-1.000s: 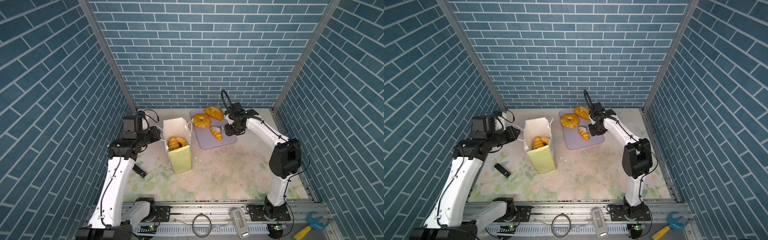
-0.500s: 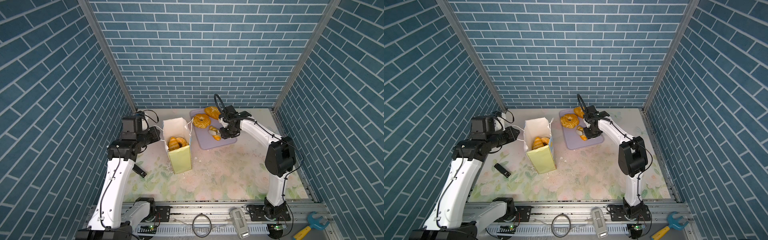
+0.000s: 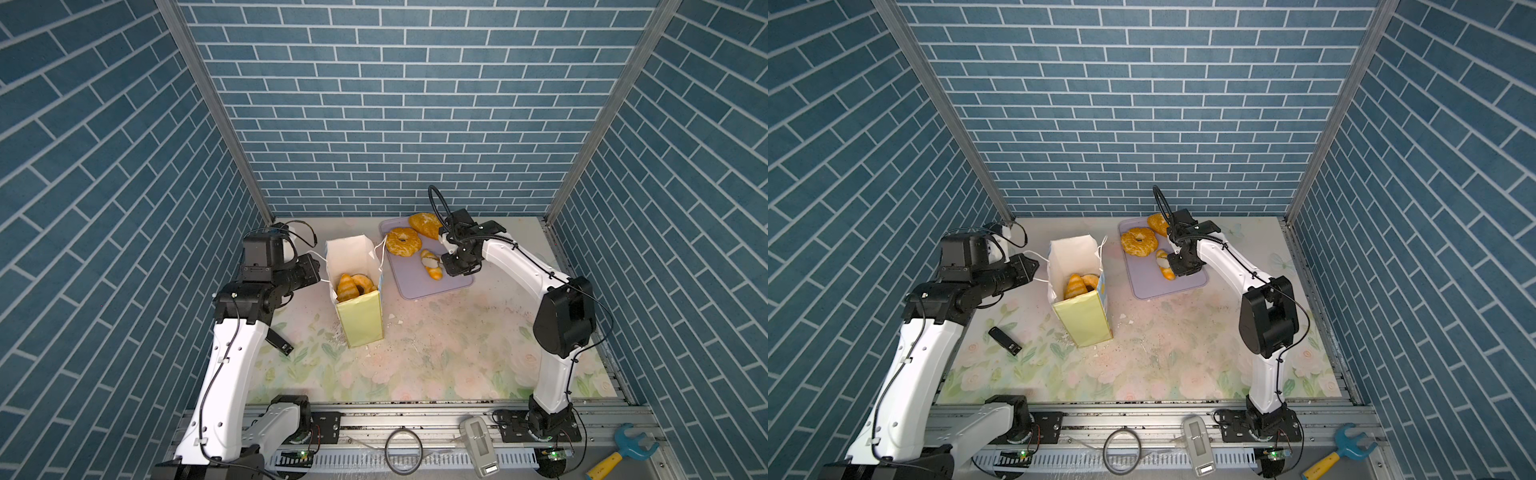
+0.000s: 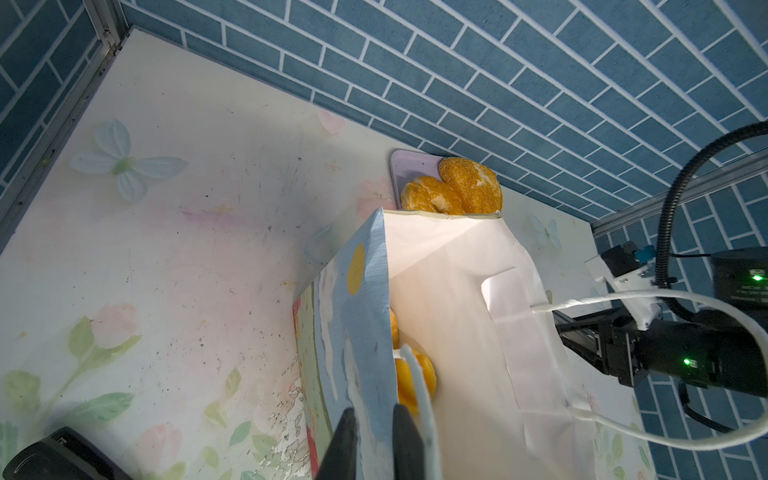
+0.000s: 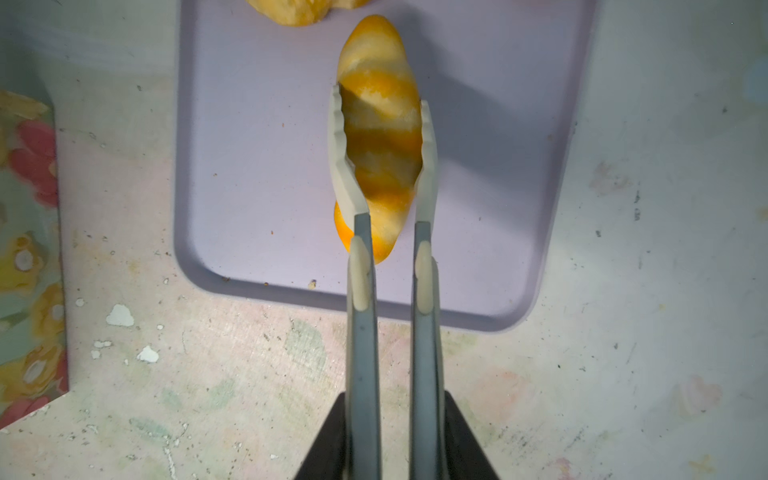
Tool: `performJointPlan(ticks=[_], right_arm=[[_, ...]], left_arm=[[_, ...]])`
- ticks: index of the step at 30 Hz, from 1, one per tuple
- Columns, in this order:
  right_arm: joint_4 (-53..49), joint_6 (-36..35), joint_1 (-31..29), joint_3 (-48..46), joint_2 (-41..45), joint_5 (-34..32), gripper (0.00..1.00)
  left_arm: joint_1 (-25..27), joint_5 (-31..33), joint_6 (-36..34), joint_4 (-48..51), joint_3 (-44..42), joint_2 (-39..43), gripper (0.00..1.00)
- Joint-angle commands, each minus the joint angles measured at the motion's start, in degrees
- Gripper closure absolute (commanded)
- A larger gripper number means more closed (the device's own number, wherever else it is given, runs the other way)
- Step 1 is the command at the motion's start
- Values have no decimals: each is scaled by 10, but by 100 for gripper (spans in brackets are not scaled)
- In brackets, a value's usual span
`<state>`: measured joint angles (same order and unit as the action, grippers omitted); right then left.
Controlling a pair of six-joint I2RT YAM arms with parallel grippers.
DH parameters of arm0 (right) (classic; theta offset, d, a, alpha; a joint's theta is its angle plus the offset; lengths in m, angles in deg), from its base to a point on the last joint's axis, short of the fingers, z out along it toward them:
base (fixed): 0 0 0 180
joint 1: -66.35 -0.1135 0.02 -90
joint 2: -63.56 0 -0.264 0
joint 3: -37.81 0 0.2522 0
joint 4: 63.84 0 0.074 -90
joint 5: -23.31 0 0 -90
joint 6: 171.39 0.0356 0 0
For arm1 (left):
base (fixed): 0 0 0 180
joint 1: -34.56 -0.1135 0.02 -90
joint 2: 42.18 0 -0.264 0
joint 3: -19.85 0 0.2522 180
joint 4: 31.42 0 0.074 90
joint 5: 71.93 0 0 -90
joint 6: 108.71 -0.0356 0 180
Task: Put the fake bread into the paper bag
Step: 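Close the right tongs on the yellow striped bun and lift it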
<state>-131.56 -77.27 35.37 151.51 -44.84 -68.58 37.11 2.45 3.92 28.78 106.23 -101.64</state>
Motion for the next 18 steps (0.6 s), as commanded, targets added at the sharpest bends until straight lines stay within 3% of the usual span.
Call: performJointPlan(ticks=[1, 18], right_arm=[[-12, 2, -3, 14, 70, -12, 71], [-19, 15, -3, -7, 140, -28, 73]], left_arm=[[1, -4, -2, -4, -5, 8, 81], [1, -15, -1, -10, -4, 18, 81]])
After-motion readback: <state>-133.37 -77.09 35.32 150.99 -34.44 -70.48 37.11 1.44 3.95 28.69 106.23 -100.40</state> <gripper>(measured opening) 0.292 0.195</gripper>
